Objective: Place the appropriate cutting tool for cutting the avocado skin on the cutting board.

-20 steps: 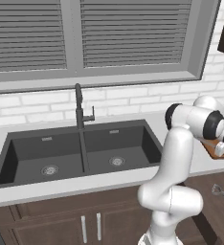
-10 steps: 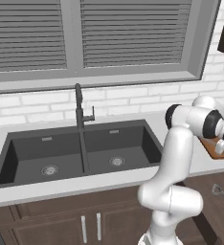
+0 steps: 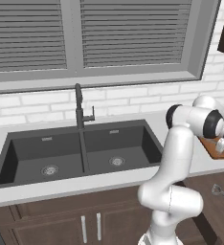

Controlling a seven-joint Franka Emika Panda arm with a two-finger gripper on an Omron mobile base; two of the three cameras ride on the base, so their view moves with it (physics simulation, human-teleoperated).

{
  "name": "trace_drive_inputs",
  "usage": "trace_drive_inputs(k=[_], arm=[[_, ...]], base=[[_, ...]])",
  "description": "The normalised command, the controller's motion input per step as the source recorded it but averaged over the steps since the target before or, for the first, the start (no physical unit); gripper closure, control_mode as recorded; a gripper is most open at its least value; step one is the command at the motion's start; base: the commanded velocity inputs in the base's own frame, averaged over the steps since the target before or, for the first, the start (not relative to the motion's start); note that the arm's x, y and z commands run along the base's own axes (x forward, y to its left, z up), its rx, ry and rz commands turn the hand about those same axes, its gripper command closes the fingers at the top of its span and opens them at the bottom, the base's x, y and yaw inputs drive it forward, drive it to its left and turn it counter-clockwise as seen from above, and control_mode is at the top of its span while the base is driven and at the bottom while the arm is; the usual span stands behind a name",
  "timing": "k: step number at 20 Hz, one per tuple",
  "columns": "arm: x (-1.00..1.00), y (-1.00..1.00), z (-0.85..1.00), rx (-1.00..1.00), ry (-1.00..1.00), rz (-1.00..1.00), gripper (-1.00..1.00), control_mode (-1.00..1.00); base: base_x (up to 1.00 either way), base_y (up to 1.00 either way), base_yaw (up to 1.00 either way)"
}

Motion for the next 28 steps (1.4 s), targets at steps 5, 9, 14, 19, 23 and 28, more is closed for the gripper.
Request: trace_drive_inputs(k=[5,9,14,19,23,28], arm=[[-0.13,0.0,0.02,0.0,0.0,0.0,-1.0,-1.0],[-0.55,0.0,0.27,0.0,0.0,0.0,-1.0,-1.0],[-0.79,0.19,0.47,0.0,0.0,0.0,-1.0,-1.0],[-0.71,0.32,0.65,0.0,0.0,0.0,-1.0,-1.0],[-0.66,0.37,0.62,0.0,0.0,0.0,-1.0,-1.0],[-0.51,0.48,0.54,-0.03,0.0,0.0,-1.0,-1.0]], base=[[0.0,0.0,0.0],[0.0,0.0,0.0],[0.0,0.0,0.0],[0.0,0.0,0.0],[0.0,0.0,0.0],[0.0,0.0,0.0]])
